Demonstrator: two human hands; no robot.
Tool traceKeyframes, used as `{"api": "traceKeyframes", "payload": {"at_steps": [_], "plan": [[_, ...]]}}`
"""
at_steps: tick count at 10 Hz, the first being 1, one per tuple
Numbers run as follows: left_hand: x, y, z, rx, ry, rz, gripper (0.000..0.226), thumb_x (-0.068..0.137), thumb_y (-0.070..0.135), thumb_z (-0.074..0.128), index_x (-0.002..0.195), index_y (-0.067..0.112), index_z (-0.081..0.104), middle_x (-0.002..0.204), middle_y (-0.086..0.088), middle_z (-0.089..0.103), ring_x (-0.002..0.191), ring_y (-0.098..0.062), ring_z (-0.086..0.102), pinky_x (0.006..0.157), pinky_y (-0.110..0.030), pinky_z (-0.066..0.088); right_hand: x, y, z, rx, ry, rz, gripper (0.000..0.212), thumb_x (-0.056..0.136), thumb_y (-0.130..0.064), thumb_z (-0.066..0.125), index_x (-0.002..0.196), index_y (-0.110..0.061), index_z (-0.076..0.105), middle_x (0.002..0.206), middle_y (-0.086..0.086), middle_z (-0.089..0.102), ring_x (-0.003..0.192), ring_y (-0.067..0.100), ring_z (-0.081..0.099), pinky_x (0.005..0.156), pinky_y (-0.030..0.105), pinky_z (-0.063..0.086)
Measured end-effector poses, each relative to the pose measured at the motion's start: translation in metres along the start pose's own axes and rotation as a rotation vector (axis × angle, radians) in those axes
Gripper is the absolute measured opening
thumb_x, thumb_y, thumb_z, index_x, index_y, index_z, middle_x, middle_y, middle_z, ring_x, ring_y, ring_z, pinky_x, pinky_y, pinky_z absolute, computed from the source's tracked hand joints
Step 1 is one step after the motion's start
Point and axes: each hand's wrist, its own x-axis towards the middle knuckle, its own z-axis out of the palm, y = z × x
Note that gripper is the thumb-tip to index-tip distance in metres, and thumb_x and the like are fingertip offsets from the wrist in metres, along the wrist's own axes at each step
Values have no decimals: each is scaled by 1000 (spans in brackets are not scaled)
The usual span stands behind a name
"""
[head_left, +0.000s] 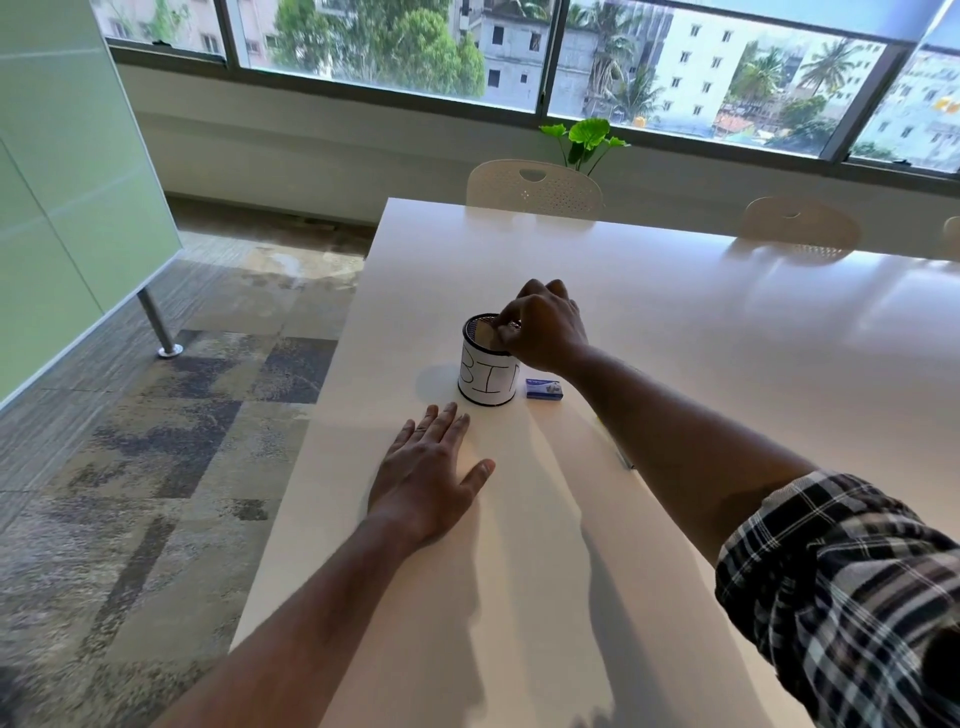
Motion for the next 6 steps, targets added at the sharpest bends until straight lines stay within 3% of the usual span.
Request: {"api": "traceKeyframes", "payload": {"at_steps": [3,5,6], "plan": [[-1,2,-4,-6,-12,-2,77,98,66,38,163,29,22,173,11,11,159,-7,5,130,-34,8,7,2,-3,-26,-88,-29,19,91,-39,72,104,-29,81,123,0,56,121,25,42,89,36,36],[-2,3,-4,-2,-13,-8,77,98,67,37,163,30,22,173,11,11,159,-6,5,130,-33,6,-6,9,0,210,63,-8,15,94,-30,71,105,-22,80,119,1,63,118,23,50,92,38,44],[-1,4,-5,14,-18,-4,77,98,67,36,163,30,21,173,11,10,159,-7,4,130,-33,5,-20,15,8,317,220,-12,16,96,-31,70,108,-23,77,115,1,61,109,21,54,87,32,41]]}}
